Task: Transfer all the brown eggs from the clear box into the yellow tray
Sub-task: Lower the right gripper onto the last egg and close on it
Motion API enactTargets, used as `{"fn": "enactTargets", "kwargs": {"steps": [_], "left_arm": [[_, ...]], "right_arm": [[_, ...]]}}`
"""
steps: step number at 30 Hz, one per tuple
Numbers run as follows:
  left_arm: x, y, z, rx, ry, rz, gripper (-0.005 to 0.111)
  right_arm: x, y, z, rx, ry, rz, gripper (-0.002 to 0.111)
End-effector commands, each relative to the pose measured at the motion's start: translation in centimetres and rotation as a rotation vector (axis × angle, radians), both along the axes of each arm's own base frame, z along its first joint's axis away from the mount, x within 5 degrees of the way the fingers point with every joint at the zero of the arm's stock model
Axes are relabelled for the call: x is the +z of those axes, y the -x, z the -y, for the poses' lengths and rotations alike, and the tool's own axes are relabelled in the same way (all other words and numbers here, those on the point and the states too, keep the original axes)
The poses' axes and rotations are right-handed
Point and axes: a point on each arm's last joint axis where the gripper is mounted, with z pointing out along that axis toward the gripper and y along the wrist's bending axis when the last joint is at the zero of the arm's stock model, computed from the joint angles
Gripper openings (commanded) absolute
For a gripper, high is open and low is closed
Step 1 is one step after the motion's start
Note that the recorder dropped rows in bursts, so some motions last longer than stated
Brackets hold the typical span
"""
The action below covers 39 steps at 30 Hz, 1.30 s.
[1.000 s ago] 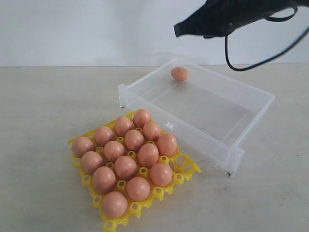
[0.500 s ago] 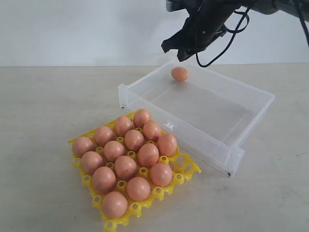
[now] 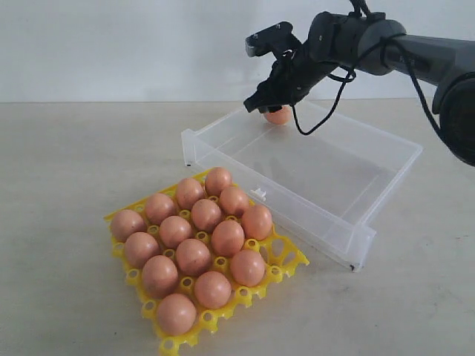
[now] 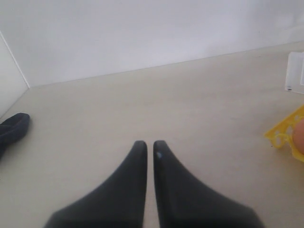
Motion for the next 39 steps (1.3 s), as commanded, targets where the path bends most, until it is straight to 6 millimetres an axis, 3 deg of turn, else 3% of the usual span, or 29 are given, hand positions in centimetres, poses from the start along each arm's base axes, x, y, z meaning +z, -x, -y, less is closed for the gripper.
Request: {"fn": "enactTargets", "kwargs": {"steps": [1, 11, 18, 22, 30, 32, 36, 39], "left_arm": [[-0.1, 0.0, 0.0, 0.002, 0.003, 0.0, 0.004], [-0.1, 0.0, 0.0, 0.002, 0.003, 0.0, 0.004], [-0.1, 0.0, 0.0, 0.002, 0.003, 0.0, 0.004], [-0.1, 0.0, 0.0, 0.002, 0.003, 0.0, 0.004], [-0.1, 0.0, 0.0, 0.002, 0.003, 0.0, 0.004], [-0.1, 0.0, 0.0, 0.002, 0.003, 0.0, 0.004], [-0.1, 0.0, 0.0, 0.002, 0.003, 0.0, 0.004], [-0.1, 0.0, 0.0, 0.002, 0.003, 0.0, 0.004]], "right_arm": [[0.2, -1.1, 0.4, -0.017, -0.007, 0.089, 0.04], [-3.4, -1.9, 0.5, -0.019, 0.026, 0.095, 0.04], [-3.4, -2.7, 0.7, -0.01, 0.063, 0.222, 0.04], [-6.0, -2.5, 0.7, -0.003, 0.072, 0.154, 0.04], [-7.2, -2.2, 0.6, 0.003, 0.074, 0.096, 0.04], [-7.4, -2.0, 0.6, -0.006, 0.062, 0.06, 0.032], [-7.5, -1.6, 0.6, -0.043, 0.024, -0.01, 0.0], [-6.9, -1.4, 0.5, -0.061, -0.003, -0.037, 0.0]]}}
